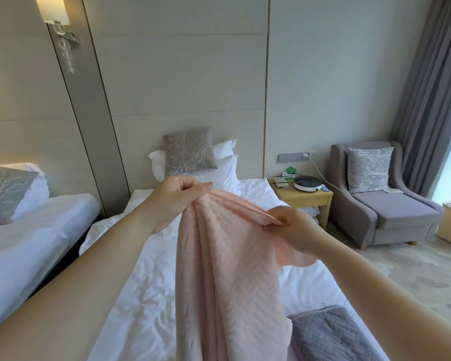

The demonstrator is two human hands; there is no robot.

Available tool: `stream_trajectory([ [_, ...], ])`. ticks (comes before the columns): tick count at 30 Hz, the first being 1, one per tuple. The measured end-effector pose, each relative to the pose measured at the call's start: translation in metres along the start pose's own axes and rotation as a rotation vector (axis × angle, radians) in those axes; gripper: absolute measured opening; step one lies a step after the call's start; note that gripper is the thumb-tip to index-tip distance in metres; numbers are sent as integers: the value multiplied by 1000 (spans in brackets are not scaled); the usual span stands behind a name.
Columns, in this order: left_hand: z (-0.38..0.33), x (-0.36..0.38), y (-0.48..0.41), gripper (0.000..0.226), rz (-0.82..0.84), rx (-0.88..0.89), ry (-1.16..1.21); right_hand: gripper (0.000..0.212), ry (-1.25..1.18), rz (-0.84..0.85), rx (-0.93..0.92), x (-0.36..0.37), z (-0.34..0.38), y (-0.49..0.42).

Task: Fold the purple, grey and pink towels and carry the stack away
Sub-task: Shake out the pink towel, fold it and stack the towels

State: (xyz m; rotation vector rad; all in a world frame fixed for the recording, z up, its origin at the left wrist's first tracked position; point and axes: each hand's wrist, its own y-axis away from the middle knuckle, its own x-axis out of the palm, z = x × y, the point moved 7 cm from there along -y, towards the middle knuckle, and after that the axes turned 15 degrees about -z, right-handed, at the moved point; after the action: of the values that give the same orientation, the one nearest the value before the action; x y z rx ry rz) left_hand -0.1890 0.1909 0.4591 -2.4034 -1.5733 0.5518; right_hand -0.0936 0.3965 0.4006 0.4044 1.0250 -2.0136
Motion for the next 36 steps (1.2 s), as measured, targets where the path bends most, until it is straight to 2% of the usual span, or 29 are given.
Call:
stream_trajectory([
  [3, 5, -13, 1, 38, -50, 26, -51, 19, -22, 125, 47, 2, -3, 4],
  [5, 10, -21, 0, 39, -88, 24, -101, 31, 36, 233, 107, 6, -9, 9],
  [7, 18, -26, 1, 44, -87, 13, -120, 33, 81, 278, 135, 6, -14, 12],
  [12, 31, -23, 6, 47, -4, -17, -97, 16, 73, 115, 127, -1, -17, 7],
  [14, 32, -23, 6, 42, 15, -21, -96, 13, 103, 53, 82, -5, -17, 4],
  [20, 40, -22, 10, 32, 38, -74, -13, 30, 440, 271, -108, 11, -27, 4],
  [25, 46, -26, 9, 28, 52, -86, 41, 33, 613, 164, -153, 10, -28, -2],
  [30, 57, -51, 8, 27, -68, -95, 42, 9, 44, 16, 138, -7, -23, -4],
  [34, 73, -66, 5, 28, -179, -123, -93, 12, -35, 4, 146, -11, -13, -6],
  [36, 76, -66, 6, 24, -169, -114, -205, 15, -104, 12, 126, -9, 0, -8],
])
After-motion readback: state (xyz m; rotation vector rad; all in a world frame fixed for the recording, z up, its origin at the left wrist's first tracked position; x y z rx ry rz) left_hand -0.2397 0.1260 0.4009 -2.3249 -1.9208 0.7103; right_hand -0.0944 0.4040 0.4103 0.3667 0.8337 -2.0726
